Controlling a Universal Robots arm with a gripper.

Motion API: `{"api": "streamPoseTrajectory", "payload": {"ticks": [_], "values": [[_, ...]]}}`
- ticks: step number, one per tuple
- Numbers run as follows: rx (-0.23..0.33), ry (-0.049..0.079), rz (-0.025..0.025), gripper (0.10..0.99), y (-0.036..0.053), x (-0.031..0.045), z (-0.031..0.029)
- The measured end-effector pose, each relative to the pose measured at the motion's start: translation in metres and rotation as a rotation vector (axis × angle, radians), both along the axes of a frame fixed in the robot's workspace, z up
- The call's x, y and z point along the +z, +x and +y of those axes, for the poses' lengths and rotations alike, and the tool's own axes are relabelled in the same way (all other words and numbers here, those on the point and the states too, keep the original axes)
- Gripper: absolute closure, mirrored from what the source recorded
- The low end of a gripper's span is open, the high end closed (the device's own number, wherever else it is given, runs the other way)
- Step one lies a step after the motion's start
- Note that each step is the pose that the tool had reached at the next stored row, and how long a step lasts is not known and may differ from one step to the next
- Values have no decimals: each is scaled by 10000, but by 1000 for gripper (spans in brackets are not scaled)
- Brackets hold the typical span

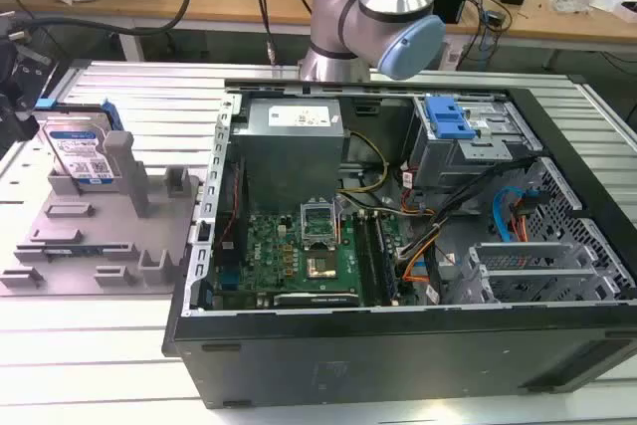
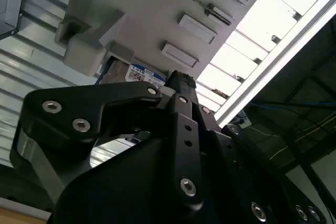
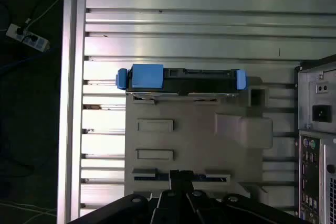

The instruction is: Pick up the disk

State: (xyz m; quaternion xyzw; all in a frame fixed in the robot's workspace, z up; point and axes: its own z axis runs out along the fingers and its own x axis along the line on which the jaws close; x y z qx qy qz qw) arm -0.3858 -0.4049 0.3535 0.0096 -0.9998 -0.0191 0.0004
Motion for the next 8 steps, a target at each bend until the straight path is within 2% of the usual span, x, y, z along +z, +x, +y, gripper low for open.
{"api": "streamPoseTrajectory", "payload": {"ticks": [8], "values": [[0, 0, 0, 980, 0, 0, 0]]}}
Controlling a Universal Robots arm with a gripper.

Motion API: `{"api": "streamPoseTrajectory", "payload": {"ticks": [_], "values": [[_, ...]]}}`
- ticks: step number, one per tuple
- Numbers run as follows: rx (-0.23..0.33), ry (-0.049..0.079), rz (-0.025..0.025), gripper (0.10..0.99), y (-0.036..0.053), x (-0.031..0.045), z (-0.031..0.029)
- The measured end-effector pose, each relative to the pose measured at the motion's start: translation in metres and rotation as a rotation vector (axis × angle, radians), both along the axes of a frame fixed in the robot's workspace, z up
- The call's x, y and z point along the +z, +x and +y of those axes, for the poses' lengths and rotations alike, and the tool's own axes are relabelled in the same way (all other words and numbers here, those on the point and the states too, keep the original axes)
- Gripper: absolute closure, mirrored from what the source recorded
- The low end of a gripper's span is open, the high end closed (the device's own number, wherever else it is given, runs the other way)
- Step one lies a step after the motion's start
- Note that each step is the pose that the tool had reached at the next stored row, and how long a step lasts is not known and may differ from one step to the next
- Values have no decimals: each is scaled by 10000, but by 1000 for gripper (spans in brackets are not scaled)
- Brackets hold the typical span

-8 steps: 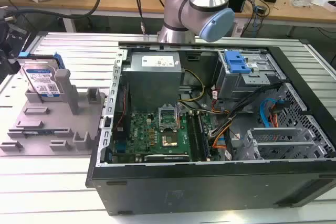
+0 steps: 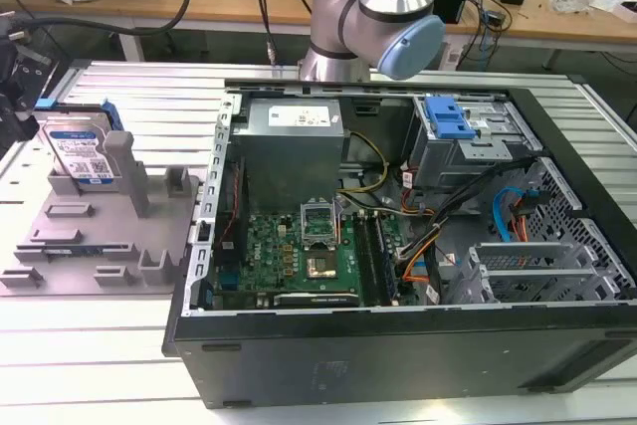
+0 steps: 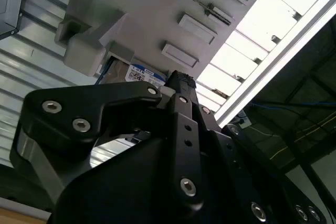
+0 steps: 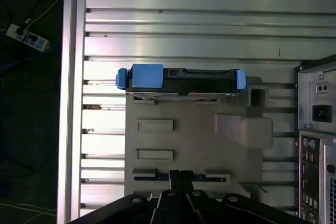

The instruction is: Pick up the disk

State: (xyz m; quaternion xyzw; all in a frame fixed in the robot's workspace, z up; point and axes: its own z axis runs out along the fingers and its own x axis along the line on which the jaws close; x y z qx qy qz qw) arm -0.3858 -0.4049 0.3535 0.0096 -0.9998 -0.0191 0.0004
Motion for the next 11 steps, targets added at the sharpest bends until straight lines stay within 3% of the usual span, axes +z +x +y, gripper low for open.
{"api": "streamPoseTrajectory", "payload": {"ticks": [6, 7, 10, 11], "values": [[194, -2, -1, 980, 0, 0, 0], [448, -7, -1, 980, 0, -1, 0], [1973, -7, -1, 980, 0, -6, 0], [2153, -7, -1, 980, 0, -7, 0]]}}
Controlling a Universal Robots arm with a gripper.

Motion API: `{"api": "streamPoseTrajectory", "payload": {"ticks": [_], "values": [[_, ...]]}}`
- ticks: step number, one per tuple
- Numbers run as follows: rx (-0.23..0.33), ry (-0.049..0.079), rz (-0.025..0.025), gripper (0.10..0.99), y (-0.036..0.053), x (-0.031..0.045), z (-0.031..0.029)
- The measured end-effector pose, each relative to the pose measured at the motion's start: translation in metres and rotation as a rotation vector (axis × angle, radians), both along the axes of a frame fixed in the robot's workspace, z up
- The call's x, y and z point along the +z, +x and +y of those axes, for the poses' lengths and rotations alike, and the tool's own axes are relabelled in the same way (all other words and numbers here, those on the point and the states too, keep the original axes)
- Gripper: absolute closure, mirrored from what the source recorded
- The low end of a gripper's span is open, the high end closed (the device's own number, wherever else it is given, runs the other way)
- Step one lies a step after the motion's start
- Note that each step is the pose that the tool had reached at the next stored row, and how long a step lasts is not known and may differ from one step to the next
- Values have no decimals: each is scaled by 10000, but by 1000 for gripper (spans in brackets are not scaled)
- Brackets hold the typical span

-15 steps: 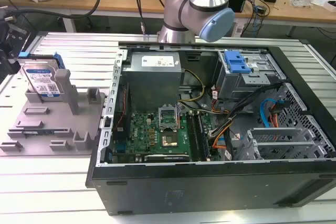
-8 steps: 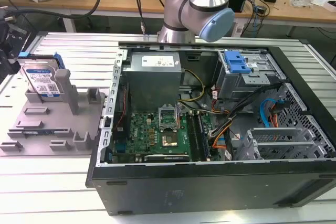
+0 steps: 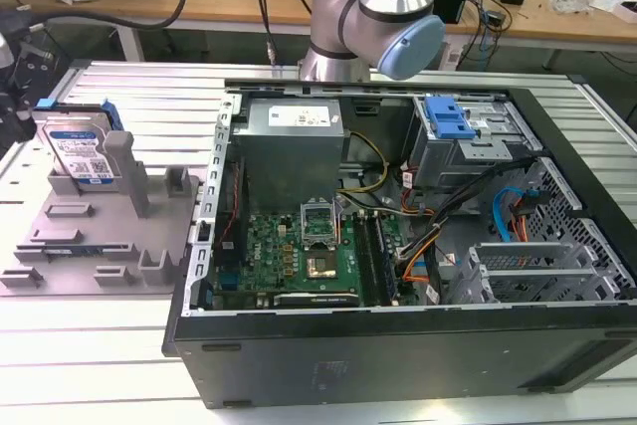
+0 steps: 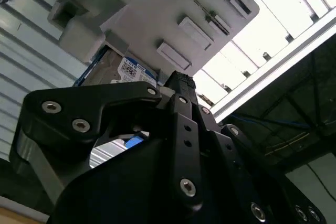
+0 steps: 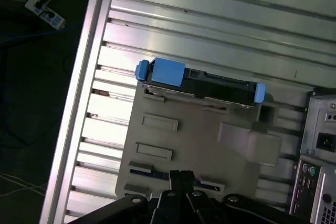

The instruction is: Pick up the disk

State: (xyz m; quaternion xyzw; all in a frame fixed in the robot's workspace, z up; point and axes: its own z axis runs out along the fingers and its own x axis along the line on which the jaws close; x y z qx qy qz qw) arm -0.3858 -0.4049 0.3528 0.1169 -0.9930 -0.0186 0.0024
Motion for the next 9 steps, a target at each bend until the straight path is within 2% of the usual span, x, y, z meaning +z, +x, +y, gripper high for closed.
{"api": "streamPoseTrajectory", "payload": {"ticks": [6, 9], "values": [[1401, 0, 0, 980, 0, -4, 0], [2653, 0, 0, 980, 0, -6, 0]]}}
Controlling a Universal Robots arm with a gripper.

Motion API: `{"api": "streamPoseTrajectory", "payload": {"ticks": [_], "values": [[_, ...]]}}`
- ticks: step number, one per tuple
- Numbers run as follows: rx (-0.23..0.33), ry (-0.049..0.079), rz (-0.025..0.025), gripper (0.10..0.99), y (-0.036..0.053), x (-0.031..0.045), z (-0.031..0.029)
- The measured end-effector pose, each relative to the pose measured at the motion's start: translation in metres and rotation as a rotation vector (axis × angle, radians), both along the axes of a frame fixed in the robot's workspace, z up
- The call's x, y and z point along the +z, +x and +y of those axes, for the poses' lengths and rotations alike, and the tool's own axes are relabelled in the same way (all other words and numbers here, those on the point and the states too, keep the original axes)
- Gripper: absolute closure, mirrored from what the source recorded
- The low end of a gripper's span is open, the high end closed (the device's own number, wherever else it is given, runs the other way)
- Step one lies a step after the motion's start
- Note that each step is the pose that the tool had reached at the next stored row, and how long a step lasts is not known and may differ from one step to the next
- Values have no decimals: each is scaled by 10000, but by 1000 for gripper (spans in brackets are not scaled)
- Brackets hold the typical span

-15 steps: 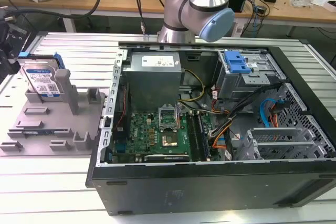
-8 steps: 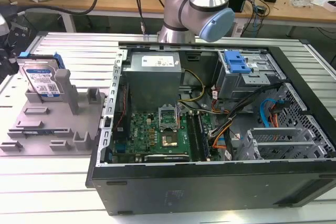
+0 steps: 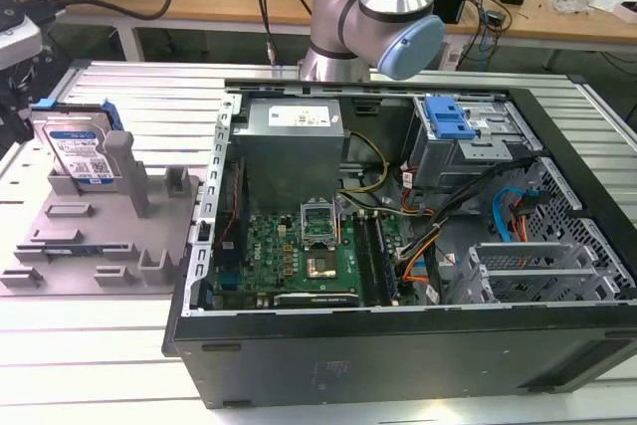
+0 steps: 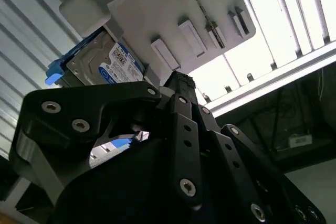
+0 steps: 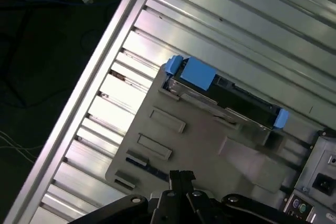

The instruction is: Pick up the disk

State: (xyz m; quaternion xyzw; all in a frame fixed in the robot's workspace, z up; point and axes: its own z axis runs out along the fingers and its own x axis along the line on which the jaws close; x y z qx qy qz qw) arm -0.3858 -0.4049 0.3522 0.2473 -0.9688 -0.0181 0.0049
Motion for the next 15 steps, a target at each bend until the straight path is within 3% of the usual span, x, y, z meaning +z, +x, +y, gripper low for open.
{"api": "streamPoseTrajectory", "payload": {"ticks": [9, 15], "values": [[1963, 0, 0, 980, 0, -5, 0], [3827, 0, -1, 604, 0, -11, 0]]}}
